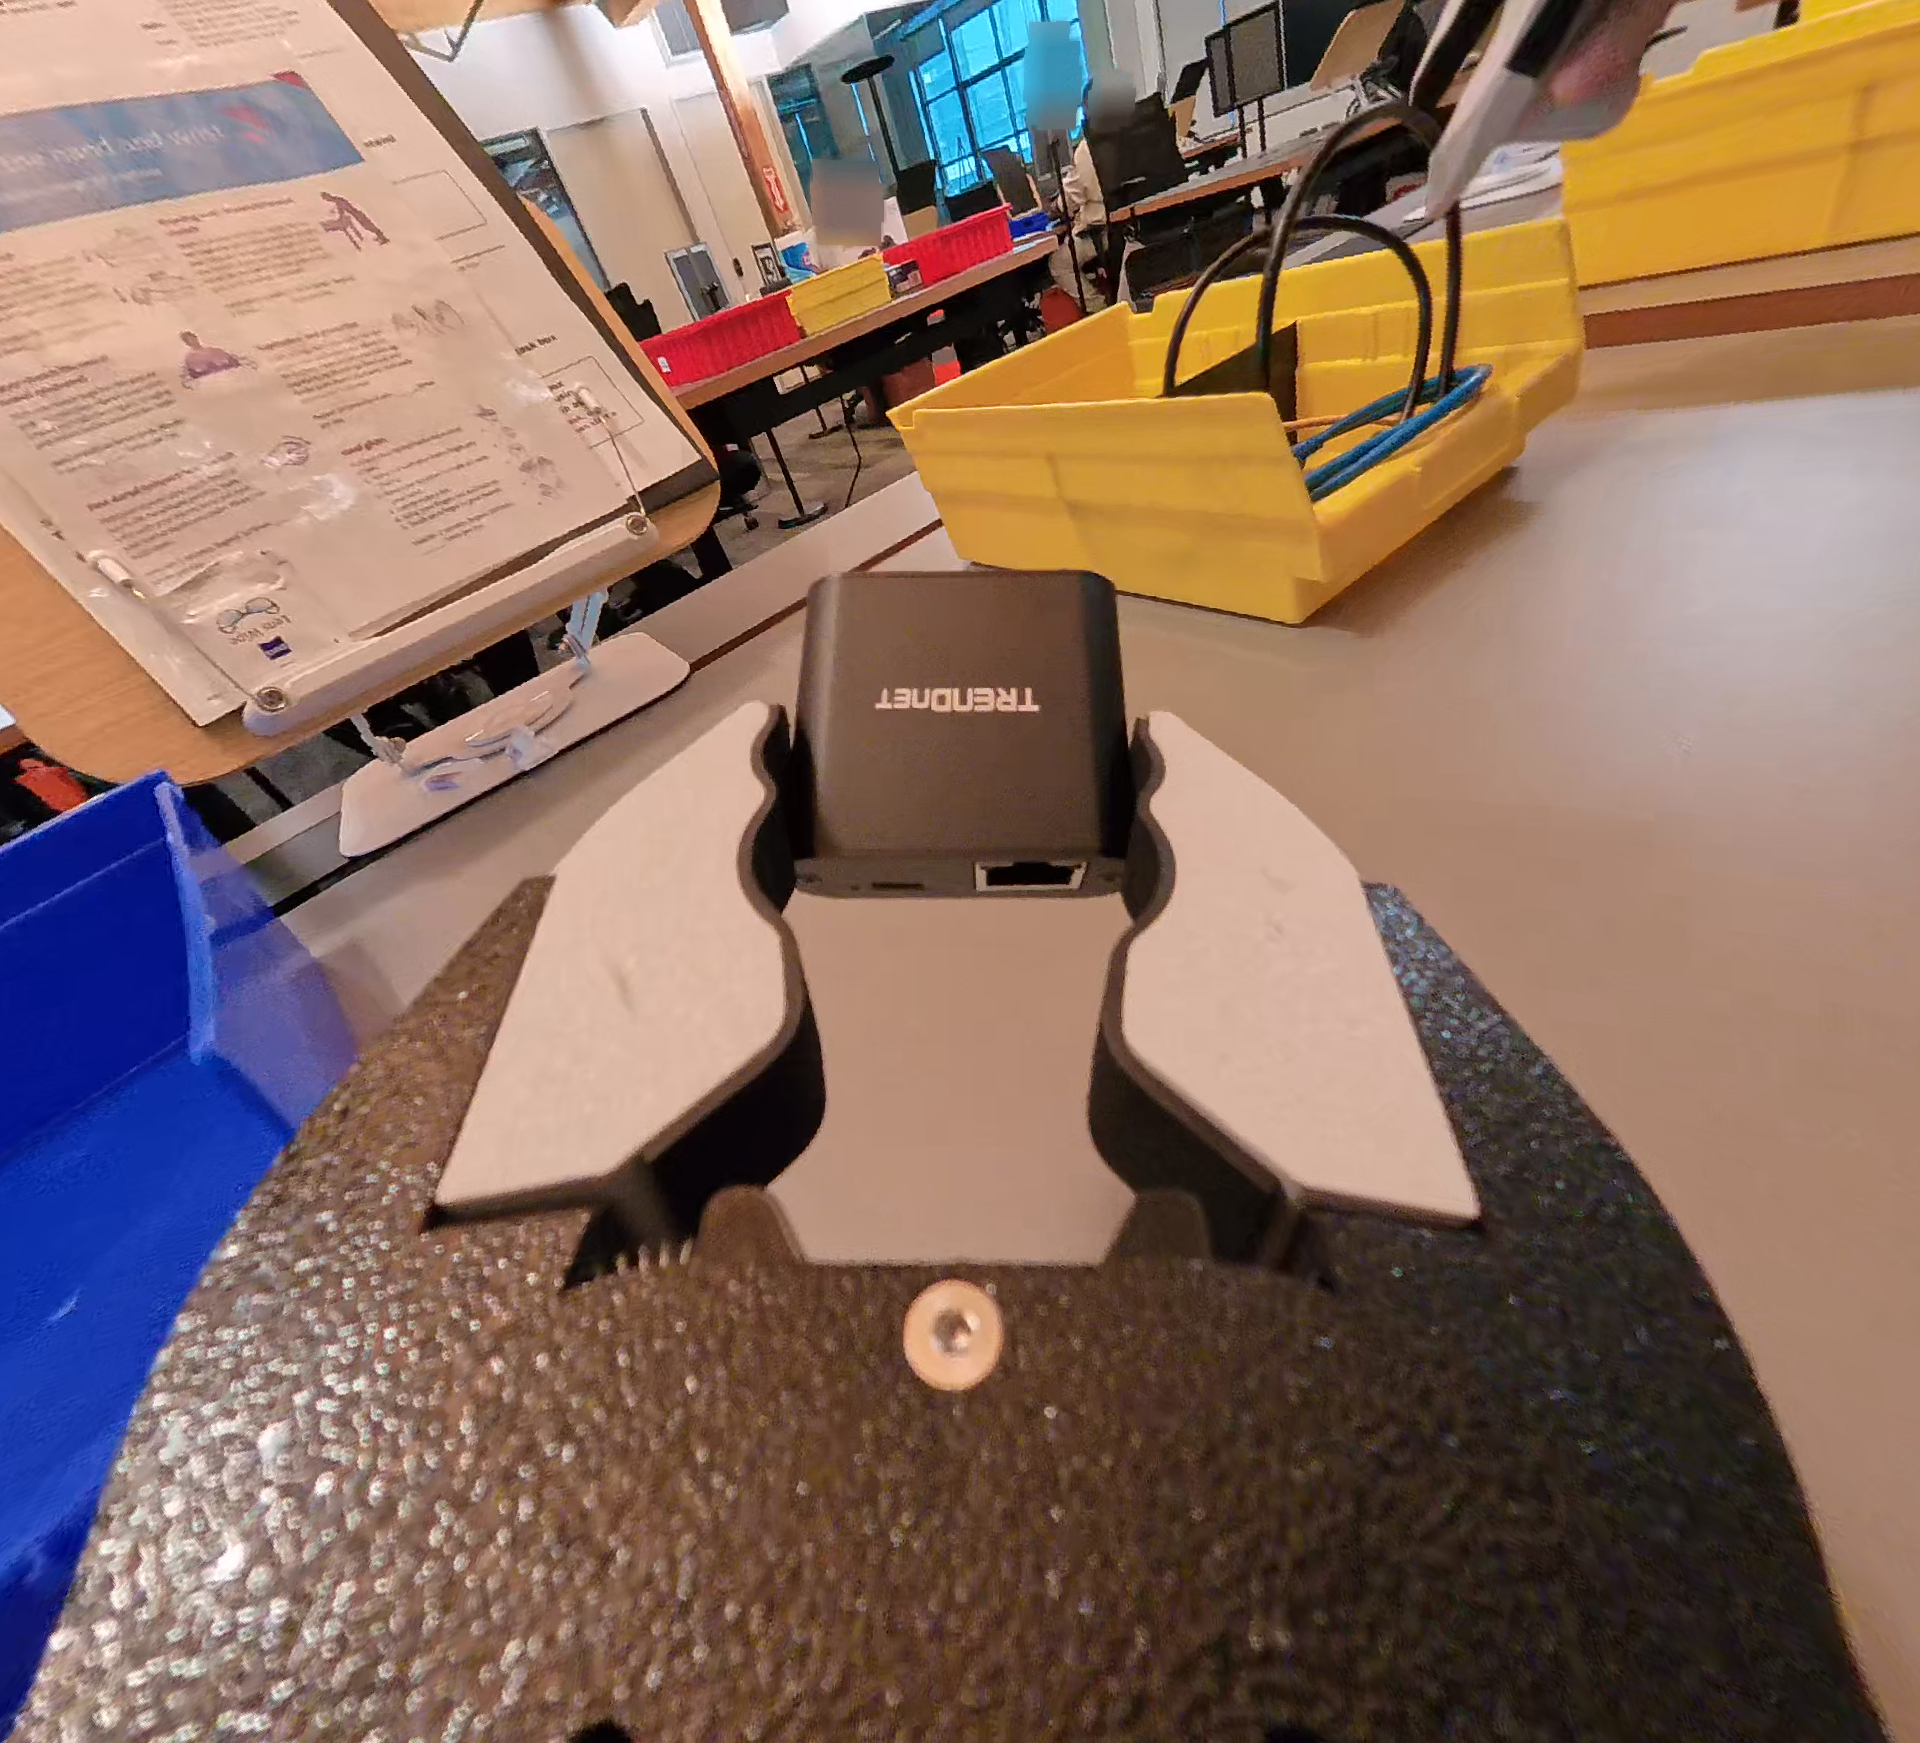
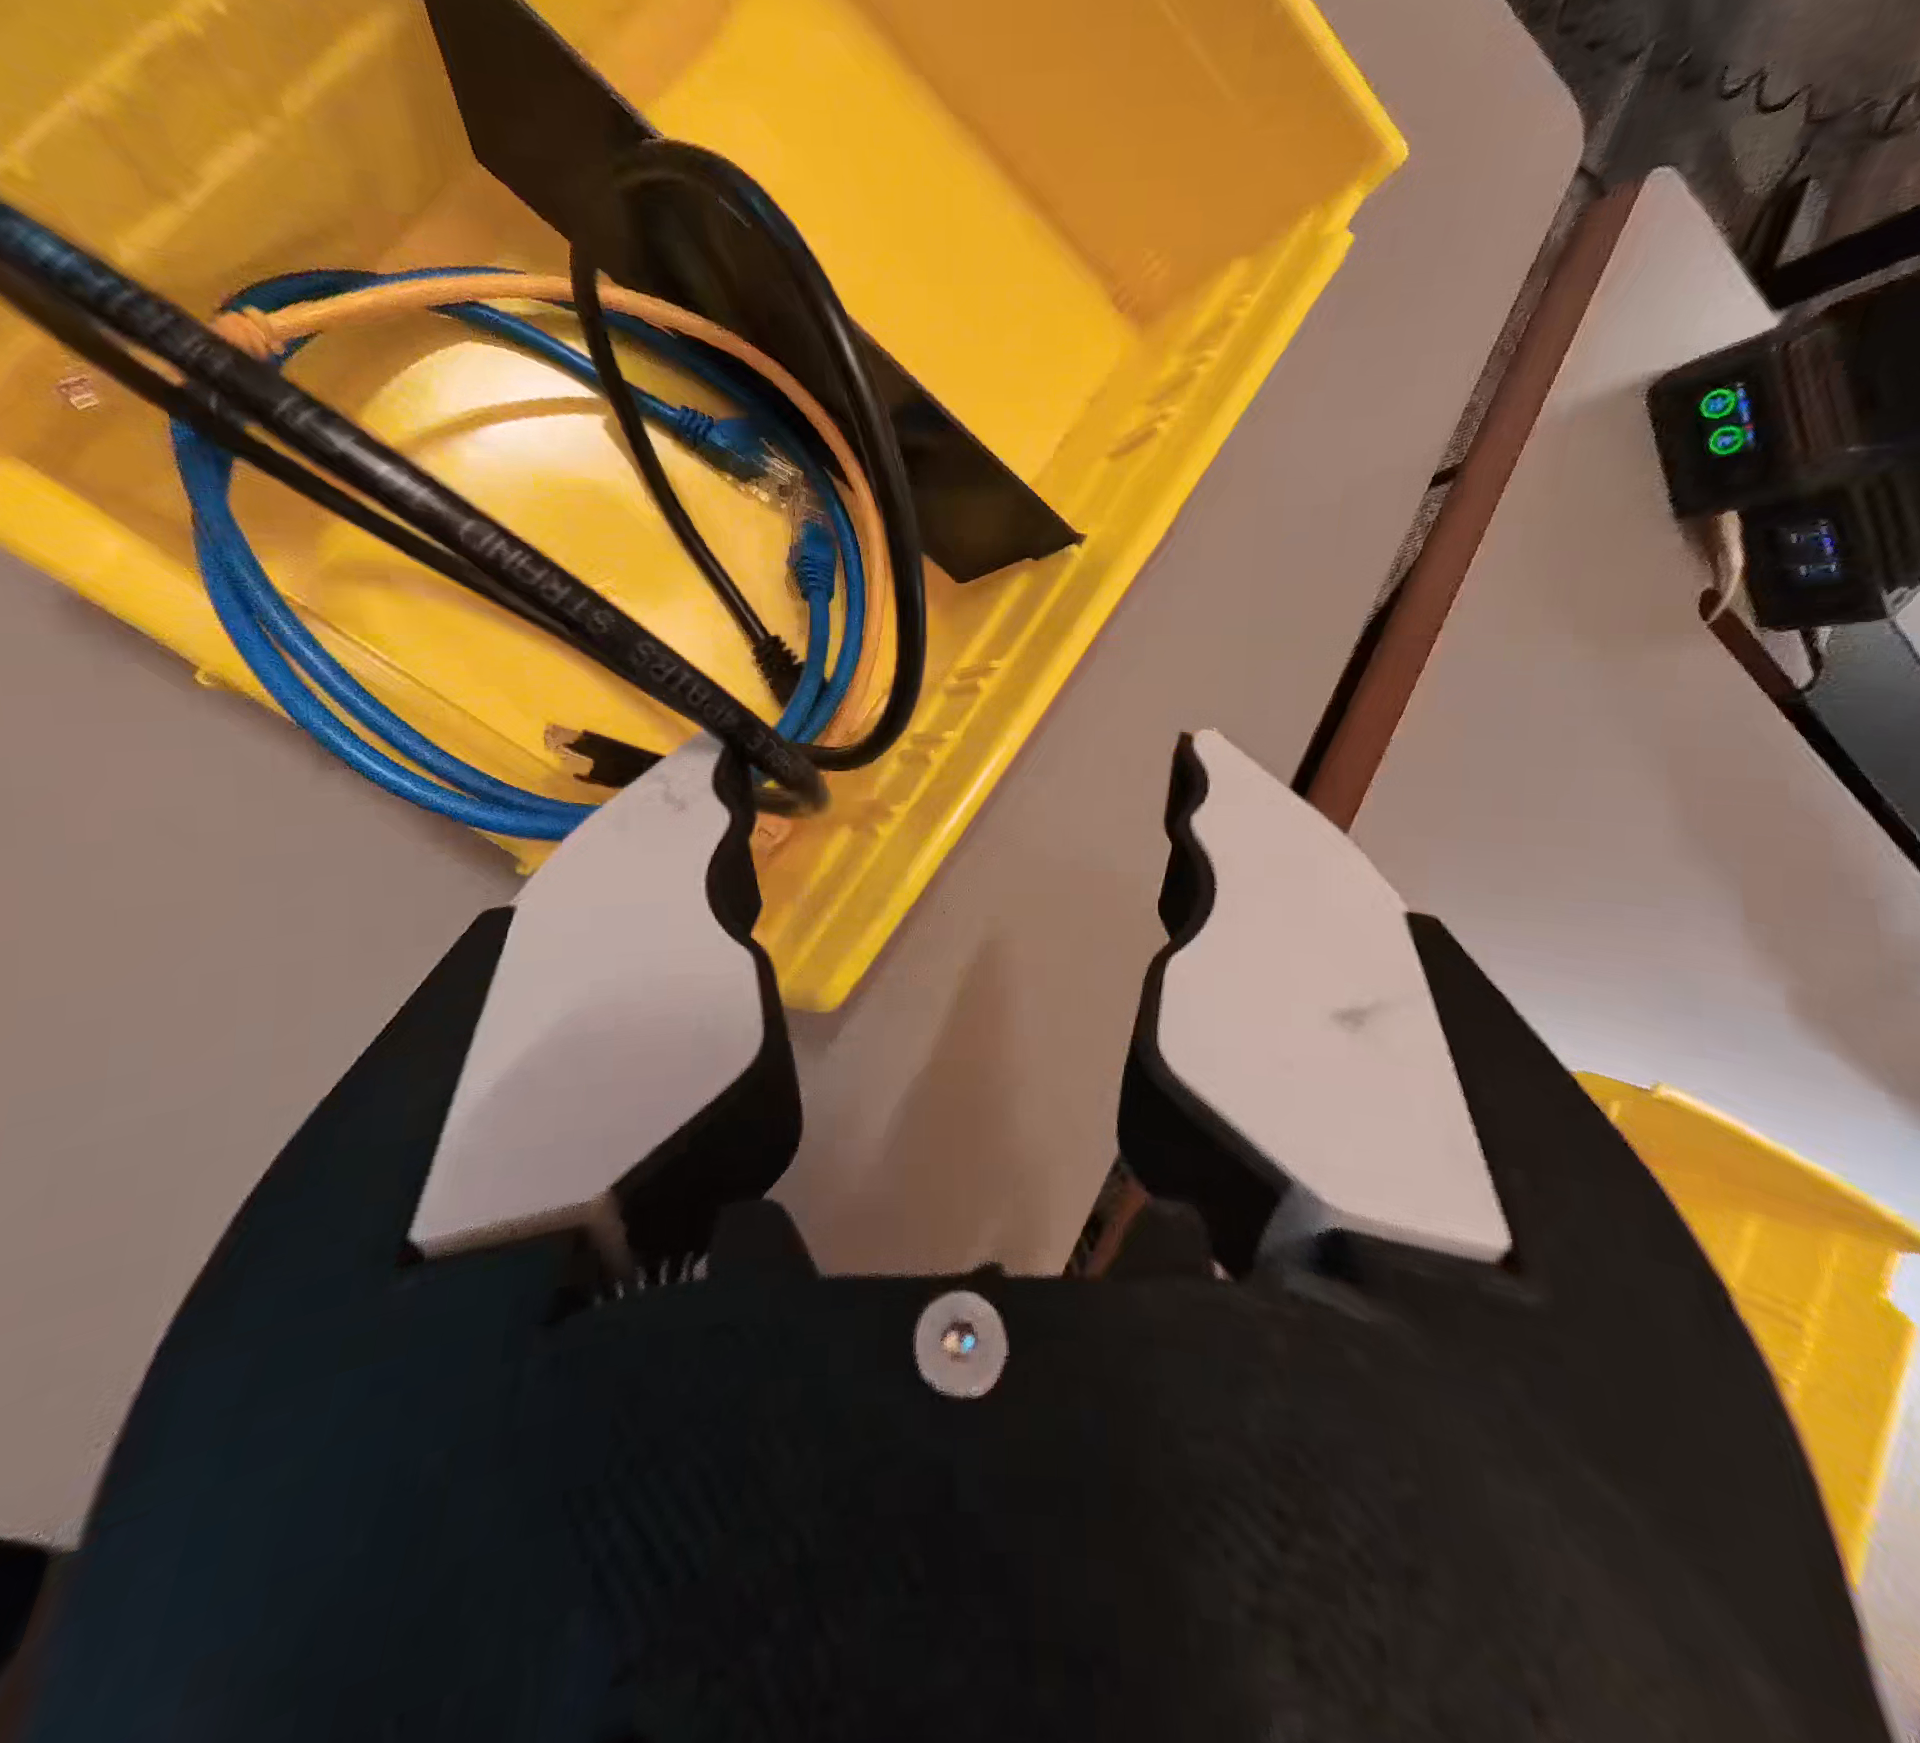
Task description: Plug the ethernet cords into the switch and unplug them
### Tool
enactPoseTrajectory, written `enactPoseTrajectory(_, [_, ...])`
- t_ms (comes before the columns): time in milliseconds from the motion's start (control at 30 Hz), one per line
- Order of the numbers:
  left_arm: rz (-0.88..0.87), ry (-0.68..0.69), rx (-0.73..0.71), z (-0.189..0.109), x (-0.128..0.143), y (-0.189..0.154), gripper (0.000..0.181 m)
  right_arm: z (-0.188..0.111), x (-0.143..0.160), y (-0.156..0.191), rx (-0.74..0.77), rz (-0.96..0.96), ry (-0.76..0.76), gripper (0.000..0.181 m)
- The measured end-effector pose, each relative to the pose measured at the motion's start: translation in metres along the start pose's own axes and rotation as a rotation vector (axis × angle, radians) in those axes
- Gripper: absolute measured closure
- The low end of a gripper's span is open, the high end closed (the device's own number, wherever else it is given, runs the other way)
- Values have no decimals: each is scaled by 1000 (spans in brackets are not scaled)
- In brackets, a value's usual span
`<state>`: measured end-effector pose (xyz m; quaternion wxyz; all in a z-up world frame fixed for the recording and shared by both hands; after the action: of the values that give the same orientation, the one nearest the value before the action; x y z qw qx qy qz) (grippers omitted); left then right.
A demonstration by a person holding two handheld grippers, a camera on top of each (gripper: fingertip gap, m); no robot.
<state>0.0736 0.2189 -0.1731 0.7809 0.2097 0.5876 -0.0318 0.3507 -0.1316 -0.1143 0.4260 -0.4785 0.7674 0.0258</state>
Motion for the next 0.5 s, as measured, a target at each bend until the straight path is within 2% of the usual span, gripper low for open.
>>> enactPoseTrajectory(200, [3, 0, 8, 0, -1, -1, 121, -6, -6, -7, 35, 38, -46, 106])
enactPoseTrajectory(333, [2, 3, 2, -2, -1, 1, 120, -7, 17, 28, -178, -14, 85, 101])
enactPoseTrajectory(433, [-2, -2, -1, -2, -2, 3, 120, -11, 33, 39, -187, -62, 129, 98])
enactPoseTrajectory(500, [-3, -2, -2, -2, -1, 3, 120, -17, 36, 39, -165, -66, 106, 97])
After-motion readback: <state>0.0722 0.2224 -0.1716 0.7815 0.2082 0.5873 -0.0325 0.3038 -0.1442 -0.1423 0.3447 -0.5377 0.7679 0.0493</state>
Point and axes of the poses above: each gripper's, where its closed fingertips meet, z out along the fingers, x out of its underside, y = z × x across the jaws, the point moved 5 cm from there along -z, back along the fingers, and after that the axes turned 15 degrees about -y, right-handed, at the moved point
